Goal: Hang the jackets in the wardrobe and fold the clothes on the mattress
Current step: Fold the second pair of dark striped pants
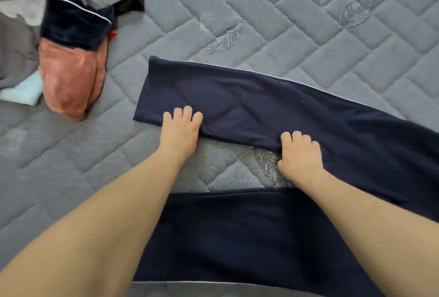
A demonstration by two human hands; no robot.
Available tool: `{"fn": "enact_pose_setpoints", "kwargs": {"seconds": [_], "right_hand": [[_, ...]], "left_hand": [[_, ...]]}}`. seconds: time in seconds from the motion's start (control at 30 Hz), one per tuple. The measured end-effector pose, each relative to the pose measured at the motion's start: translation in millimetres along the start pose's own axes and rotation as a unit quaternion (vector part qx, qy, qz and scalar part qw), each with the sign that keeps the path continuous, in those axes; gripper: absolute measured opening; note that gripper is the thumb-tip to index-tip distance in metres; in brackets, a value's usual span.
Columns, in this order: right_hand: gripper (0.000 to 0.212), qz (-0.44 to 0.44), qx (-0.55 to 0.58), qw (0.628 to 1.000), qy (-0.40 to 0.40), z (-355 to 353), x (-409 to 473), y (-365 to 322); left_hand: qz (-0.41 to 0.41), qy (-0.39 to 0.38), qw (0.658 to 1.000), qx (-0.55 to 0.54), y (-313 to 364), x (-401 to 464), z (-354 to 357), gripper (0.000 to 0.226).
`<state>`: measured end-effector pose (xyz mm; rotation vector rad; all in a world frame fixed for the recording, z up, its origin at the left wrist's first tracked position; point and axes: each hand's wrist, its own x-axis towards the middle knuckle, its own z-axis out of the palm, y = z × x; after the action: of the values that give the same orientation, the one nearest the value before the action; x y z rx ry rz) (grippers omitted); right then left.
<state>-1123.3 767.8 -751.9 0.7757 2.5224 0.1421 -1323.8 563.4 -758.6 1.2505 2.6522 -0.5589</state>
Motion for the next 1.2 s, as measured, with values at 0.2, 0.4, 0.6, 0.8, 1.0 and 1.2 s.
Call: {"fn": "enact_pose_setpoints", "kwargs": {"seconds": [0.2,0.4,0.6,0.8,1.0,1.2], "right_hand": [[0.027,-0.049,0.083,0.988,-0.124,-13.2,0.0,6.8],[0.040,-0.058,0.251,0.957,-0.134,0.5,-46.7,30.3],[0.052,0.138,0.250,0.958,-0.029,36.6,-75.5,125.2],[0.068,0.330,0.300,0.893,-0.054,81.7,-83.1,258.6],[0.068,0.345,0.269,0.899,-0.017,109.9,-71.4,344.6],[0.060,0.471,0.339,0.814,0.000,128.8,-50.0,386.3]], "left_hand": [[0.006,0.054,0.998,0.032,-47.1,-12.3,-1.1,0.024],[-0.031,-0.116,0.991,0.060,-23.5,-70.6,-8.3,0.016],[0.127,-0.023,0.987,-0.099,108.2,-47.8,-52.6,0.042],[0.159,-0.032,0.970,-0.181,240.0,0.7,-99.5,0.052],[0.166,-0.081,0.962,-0.203,345.4,35.0,-119.0,0.060],[0.035,-0.091,0.957,-0.273,414.4,70.4,-124.5,0.059]]}}
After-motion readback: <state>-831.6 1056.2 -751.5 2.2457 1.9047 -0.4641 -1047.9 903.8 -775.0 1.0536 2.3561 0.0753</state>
